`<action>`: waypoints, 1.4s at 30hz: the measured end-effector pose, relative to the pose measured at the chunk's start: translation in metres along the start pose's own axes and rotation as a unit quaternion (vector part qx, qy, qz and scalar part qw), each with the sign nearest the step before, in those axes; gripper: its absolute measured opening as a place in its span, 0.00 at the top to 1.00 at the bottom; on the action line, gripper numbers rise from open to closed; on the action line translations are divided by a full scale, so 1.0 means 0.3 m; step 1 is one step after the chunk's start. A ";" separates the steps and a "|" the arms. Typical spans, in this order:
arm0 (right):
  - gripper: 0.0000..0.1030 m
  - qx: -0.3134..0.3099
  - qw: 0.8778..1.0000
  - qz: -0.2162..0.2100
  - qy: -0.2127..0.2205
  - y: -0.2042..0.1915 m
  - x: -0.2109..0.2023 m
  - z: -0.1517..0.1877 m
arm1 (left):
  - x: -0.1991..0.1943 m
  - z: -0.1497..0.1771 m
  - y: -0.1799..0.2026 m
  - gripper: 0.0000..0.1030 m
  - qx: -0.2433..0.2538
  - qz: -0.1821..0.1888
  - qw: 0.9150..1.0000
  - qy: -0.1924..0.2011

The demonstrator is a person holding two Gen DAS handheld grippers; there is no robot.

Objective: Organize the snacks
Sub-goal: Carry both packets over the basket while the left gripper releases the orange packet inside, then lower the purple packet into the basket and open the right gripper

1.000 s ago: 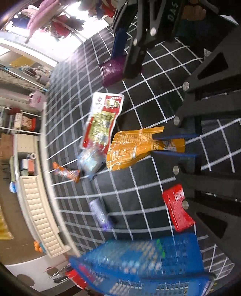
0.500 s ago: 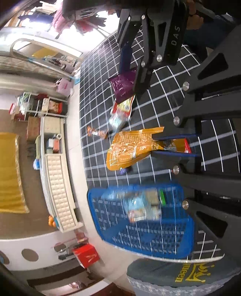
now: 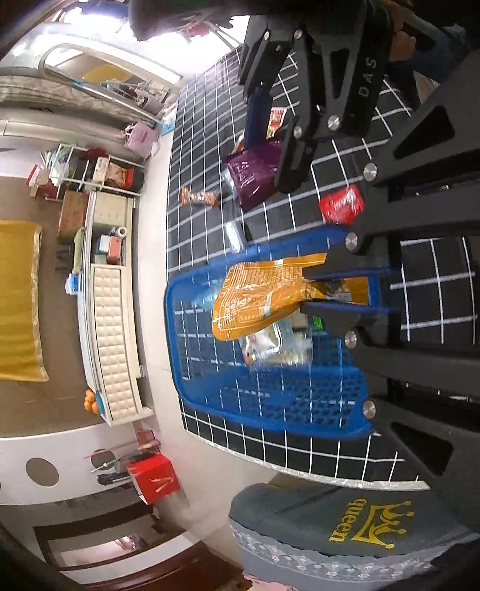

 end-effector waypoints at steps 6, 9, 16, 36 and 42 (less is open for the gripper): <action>0.41 0.007 1.000 0.004 -0.015 0.000 0.051 -0.003 | 0.079 0.008 -0.040 0.90 -0.009 0.017 1.000 -0.020; 0.41 0.010 1.000 0.010 -0.021 0.009 0.060 0.005 | 0.113 0.022 -0.031 0.89 -0.006 0.027 0.999 -0.032; 0.41 0.006 0.999 0.022 -0.025 0.019 0.045 0.011 | 0.163 0.049 -0.007 0.66 -0.007 0.036 0.998 -0.053; 0.41 -0.029 1.000 -0.002 -0.005 -0.112 0.007 -0.069 | -0.036 0.044 -0.143 0.48 -0.015 -0.030 0.999 0.001; 0.41 -0.050 0.999 -0.010 -0.014 -0.187 0.056 -0.104 | -0.047 0.050 -0.236 0.45 -0.038 -0.043 0.998 0.004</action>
Point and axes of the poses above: each gripper's, at about its wrist camera, not at the fingertips, and x roughly the way its jaws point, y to its right, z to its underside, the point moved 3 cm from there along x, roughly the way its jaws point, and after that the axes turned 1 degree about x, right-handed, at the moved point
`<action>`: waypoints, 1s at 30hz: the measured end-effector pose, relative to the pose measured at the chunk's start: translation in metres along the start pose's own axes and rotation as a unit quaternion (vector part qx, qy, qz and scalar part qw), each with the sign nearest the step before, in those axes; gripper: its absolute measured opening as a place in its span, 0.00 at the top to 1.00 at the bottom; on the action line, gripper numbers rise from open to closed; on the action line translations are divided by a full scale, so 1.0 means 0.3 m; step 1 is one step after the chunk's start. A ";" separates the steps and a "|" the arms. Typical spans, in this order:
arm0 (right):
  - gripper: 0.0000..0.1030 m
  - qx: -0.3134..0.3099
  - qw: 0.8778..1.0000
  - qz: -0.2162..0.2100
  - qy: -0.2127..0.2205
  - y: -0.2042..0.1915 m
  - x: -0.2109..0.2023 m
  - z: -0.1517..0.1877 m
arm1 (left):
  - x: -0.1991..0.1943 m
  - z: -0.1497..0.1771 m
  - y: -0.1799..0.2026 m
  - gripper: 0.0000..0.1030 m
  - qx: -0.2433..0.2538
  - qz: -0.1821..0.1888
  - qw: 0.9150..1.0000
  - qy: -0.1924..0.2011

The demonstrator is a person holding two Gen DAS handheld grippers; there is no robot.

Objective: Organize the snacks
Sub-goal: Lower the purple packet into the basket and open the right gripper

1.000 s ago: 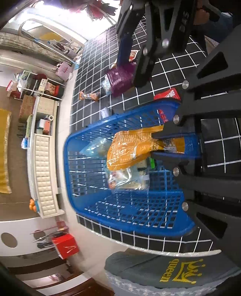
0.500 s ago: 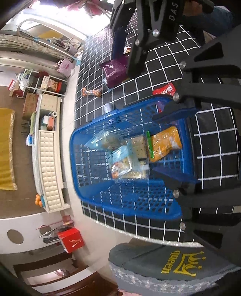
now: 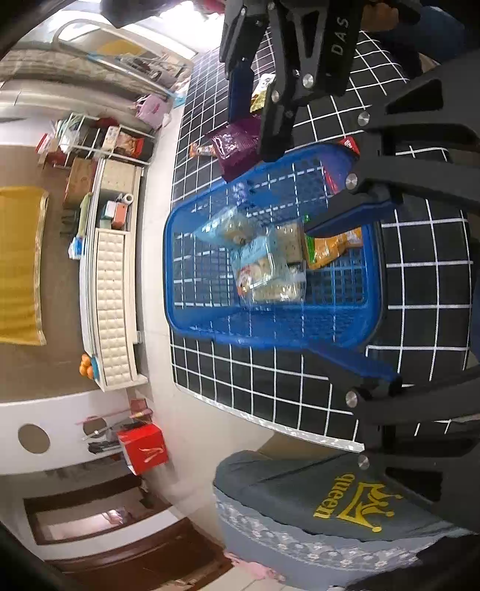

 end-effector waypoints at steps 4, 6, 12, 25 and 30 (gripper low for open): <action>0.41 -0.004 1.000 -0.013 -0.012 -0.040 0.056 -0.026 | 0.014 0.010 -0.045 0.45 -0.008 -0.002 1.000 -0.004; 0.41 -0.003 1.000 -0.018 -0.020 -0.054 0.087 -0.038 | 0.024 0.014 -0.064 0.44 -0.012 -0.006 1.000 -0.007; 0.41 -0.005 0.998 -0.033 -0.051 -0.105 0.191 -0.057 | 0.065 0.039 -0.137 0.42 -0.040 0.001 0.999 -0.027; 0.31 -0.032 0.993 -0.058 -0.095 -0.200 0.308 -0.023 | 0.086 0.096 -0.212 0.42 -0.070 -0.008 0.997 -0.038; 0.25 -0.035 0.992 -0.050 -0.114 -0.197 0.319 -0.006 | 0.063 0.109 -0.208 0.42 -0.065 -0.015 0.997 -0.041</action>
Point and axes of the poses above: each gripper's, at about its wrist camera, not at the fingertips, and x roughly the way its jaws point, y to its right, z to its underside, the point moved 3 cm from there along x, roughly the way its jaws point, and after that the axes turned 1 degree about x, right-handed, at the moved point
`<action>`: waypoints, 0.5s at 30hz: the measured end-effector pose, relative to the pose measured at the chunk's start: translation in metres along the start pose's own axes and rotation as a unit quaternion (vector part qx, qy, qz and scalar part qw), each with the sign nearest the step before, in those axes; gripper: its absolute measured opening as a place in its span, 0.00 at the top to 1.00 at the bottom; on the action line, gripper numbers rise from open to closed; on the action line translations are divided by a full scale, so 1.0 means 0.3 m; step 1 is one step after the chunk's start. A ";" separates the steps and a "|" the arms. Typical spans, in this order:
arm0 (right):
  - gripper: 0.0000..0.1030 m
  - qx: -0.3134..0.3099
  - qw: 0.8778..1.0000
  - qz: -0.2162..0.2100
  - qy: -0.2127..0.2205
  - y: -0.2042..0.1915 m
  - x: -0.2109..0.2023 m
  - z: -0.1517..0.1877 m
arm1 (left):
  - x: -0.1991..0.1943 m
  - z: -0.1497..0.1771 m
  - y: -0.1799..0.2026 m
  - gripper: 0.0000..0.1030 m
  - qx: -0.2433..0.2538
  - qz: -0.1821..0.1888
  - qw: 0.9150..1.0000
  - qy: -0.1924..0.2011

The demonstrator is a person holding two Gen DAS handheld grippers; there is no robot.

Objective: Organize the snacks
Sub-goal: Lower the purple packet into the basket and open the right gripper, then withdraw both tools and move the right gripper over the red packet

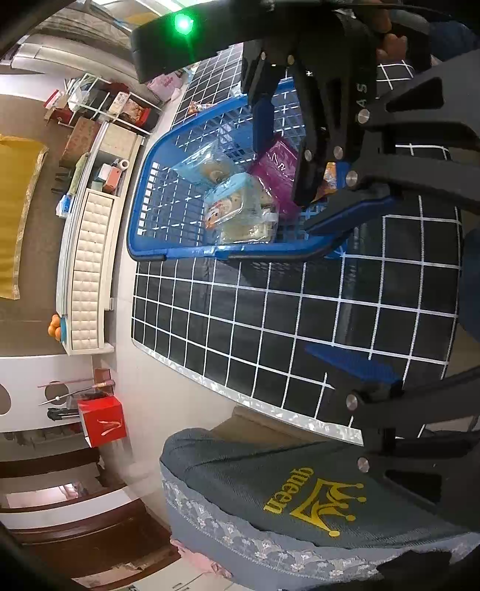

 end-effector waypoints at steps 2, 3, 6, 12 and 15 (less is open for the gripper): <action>0.24 0.001 1.000 -0.002 0.001 0.005 -0.017 0.007 | -0.019 0.005 0.016 0.37 0.006 0.001 1.000 0.003; 0.23 0.001 1.000 -0.005 0.005 0.010 -0.034 0.012 | -0.027 0.006 0.026 0.36 0.008 0.002 1.000 0.005; 0.20 0.006 1.000 -0.006 0.020 0.033 -0.092 0.027 | -0.054 0.002 0.058 0.36 0.016 0.001 1.000 0.009; 0.17 0.010 0.999 -0.004 0.048 0.095 -0.229 0.069 | -0.115 -0.016 0.143 0.34 0.030 0.007 0.999 0.025; 0.17 0.009 0.998 0.004 0.063 0.125 -0.288 0.096 | -0.143 -0.022 0.208 0.33 0.042 0.013 0.998 0.033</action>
Point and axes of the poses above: each gripper's, at about its wrist camera, not at the fingertips, and x roughly the way its jaws point, y to its right, z to its underside, the point moved 3 cm from there along x, roughly the way its jaws point, and after that the axes turned 1 degree about x, right-handed, at the moved point
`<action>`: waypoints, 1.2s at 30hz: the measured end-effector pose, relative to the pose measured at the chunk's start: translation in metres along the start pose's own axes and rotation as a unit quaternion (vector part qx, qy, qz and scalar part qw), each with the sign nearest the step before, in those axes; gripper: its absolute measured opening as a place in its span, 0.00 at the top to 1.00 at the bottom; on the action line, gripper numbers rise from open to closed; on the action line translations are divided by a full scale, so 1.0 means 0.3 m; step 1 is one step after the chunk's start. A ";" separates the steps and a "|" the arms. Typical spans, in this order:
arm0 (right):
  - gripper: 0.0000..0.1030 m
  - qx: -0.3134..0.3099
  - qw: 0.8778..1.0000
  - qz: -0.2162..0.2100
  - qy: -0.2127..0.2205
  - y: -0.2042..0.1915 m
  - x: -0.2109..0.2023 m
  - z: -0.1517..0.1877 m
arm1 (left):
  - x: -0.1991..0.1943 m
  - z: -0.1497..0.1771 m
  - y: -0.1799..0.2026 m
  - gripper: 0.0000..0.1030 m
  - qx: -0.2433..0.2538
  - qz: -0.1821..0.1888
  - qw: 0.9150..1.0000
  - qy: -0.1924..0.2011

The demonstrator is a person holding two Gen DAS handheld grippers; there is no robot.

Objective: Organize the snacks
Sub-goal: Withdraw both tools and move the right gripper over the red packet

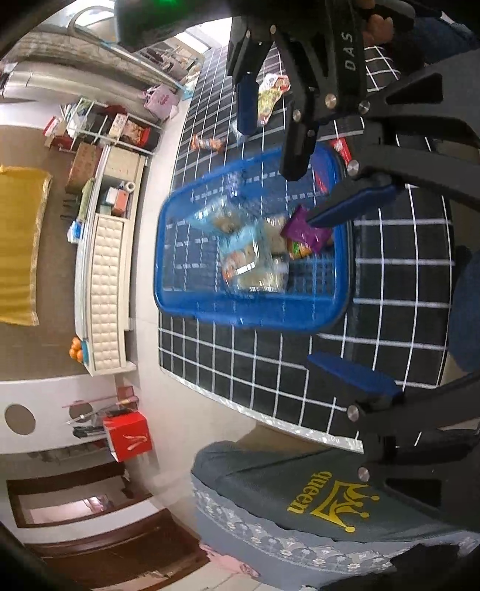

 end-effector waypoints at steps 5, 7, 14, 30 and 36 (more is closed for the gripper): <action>0.17 0.007 1.000 0.009 0.018 0.053 -0.080 0.046 | -0.016 -0.008 0.099 0.32 0.020 0.009 1.000 0.004; 0.17 0.011 1.000 0.012 0.021 0.081 -0.103 0.070 | -0.018 -0.005 0.140 0.31 0.027 0.014 1.000 0.004; 0.17 0.031 0.999 0.028 0.017 0.189 -0.131 0.172 | 0.015 0.042 0.247 0.31 0.031 0.031 0.999 -0.010; 0.17 -0.058 0.998 0.008 -0.030 0.287 0.047 0.349 | 0.125 0.265 0.313 0.27 -0.070 0.015 0.997 -0.034; 0.17 -0.131 0.990 0.003 -0.047 0.270 0.152 0.375 | 0.192 0.336 0.316 0.27 -0.086 -0.014 0.995 -0.056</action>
Point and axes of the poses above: each gripper's, at about its wrist camera, not at the fingertips, and x roughly the way its jaws point, y to its right, z to its underside, the point moved 3 cm from there along x, roughly the way its jaws point, and after that the axes turned 1 degree about x, right-handed, at the moved point
